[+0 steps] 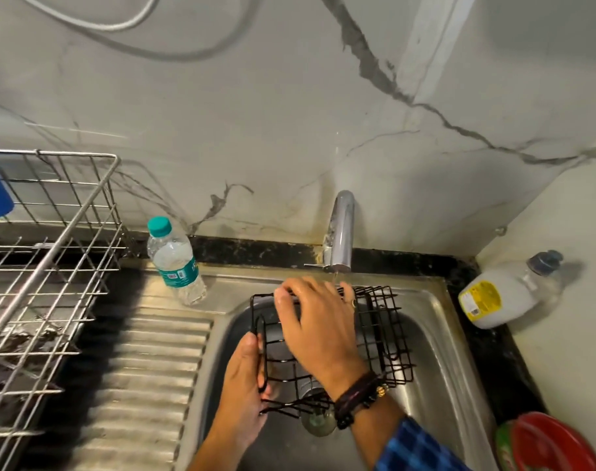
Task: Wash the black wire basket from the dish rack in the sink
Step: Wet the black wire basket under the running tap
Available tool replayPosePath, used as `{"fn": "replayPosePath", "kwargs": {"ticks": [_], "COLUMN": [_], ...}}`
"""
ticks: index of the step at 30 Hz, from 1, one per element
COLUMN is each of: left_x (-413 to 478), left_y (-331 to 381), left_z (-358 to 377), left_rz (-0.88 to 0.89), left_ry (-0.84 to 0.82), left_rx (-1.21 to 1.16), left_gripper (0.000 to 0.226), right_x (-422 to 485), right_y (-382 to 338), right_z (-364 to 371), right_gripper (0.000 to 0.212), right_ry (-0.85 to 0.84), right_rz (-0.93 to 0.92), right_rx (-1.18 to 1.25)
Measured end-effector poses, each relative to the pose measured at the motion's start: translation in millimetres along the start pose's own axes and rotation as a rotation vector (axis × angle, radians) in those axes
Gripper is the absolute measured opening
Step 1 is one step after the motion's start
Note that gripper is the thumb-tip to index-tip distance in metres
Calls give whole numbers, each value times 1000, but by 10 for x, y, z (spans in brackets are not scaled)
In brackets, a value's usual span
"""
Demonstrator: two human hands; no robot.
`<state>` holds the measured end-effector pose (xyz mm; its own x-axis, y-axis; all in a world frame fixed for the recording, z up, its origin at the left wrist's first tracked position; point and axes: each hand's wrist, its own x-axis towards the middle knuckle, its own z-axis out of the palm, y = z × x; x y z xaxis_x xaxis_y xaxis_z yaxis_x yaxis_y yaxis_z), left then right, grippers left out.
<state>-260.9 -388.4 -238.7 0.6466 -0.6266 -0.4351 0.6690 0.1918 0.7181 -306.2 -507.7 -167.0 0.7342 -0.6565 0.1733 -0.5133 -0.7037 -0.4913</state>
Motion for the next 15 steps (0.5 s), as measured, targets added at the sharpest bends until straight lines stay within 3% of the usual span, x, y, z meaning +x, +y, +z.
{"fn": "replayPosePath", "kwargs": {"ticks": [2,4,7,9,11,15], "left_x": [-35,-45,-88,-96,-94,-75], "left_y": [44,81,127,121,114,171], "left_z": [-53,-107,-35,75,196,342], "left_rz": [6,-7,-41,-44,-36,-27], "left_ry": [14,21,47,39,18,52], "left_rx": [-5,-9,-12,61,177,278], "left_gripper": [29,26,24,30,33,32], "right_x": [13,8,-83,-125,-161,-172], "right_y": [146,490,944,829,520,122], "right_z": [-43,-55,-44,6,75,-21], "right_gripper": [40,44,41,59,69,58], "right_ry": [-42,-89,-38,-1,-29,-132], "right_rz": [-119,-103,181,326,292,163], "right_rx": [10,13,64,131,204,197]}}
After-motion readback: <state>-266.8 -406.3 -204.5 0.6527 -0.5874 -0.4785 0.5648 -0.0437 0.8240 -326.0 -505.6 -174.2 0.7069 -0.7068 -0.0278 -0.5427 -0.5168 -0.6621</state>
